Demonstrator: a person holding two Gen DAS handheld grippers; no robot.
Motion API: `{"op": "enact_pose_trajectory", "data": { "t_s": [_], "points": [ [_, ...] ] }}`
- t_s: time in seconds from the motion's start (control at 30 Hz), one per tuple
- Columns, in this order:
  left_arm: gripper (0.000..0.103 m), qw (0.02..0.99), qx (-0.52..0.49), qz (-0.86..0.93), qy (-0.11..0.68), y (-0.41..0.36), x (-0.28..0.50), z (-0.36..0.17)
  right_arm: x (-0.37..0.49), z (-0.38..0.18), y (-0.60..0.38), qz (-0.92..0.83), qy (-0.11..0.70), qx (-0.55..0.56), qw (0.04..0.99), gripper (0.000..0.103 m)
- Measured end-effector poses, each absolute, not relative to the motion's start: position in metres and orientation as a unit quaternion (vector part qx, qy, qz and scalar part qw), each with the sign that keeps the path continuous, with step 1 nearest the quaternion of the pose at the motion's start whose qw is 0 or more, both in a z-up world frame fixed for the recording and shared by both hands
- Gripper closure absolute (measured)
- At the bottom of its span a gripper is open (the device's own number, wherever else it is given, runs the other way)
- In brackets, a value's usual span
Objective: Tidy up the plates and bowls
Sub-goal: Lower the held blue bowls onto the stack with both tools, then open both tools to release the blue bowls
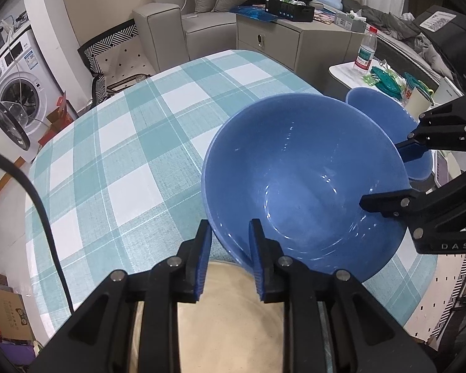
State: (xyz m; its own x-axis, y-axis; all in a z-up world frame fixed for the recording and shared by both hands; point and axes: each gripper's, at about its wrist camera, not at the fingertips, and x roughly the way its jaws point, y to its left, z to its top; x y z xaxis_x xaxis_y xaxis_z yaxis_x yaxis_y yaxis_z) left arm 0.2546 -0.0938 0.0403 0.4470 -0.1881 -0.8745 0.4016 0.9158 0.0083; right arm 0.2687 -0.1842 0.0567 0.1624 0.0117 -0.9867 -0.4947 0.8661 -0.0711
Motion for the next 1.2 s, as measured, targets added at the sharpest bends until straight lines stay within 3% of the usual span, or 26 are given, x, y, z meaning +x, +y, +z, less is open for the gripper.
{"op": "enact_pose_trajectory", "data": {
  "t_s": [0.73, 0.97, 1.2],
  "points": [
    [0.071, 0.848, 0.099, -0.179, 0.488, -0.089, 0.252, 0.044, 0.263, 0.056, -0.193, 0.169, 0.617, -0.183, 0.747, 0.043],
    [0.053, 0.856, 0.096, -0.192, 0.47, -0.092, 0.248, 0.054, 0.263, 0.064, -0.198, 0.175, 0.603, -0.161, 0.761, 0.034],
    [0.051, 0.859, 0.091, -0.193, 0.464, -0.094, 0.248, 0.06, 0.262, 0.068, -0.199, 0.183, 0.592, -0.147, 0.771, 0.028]
  ]
}}
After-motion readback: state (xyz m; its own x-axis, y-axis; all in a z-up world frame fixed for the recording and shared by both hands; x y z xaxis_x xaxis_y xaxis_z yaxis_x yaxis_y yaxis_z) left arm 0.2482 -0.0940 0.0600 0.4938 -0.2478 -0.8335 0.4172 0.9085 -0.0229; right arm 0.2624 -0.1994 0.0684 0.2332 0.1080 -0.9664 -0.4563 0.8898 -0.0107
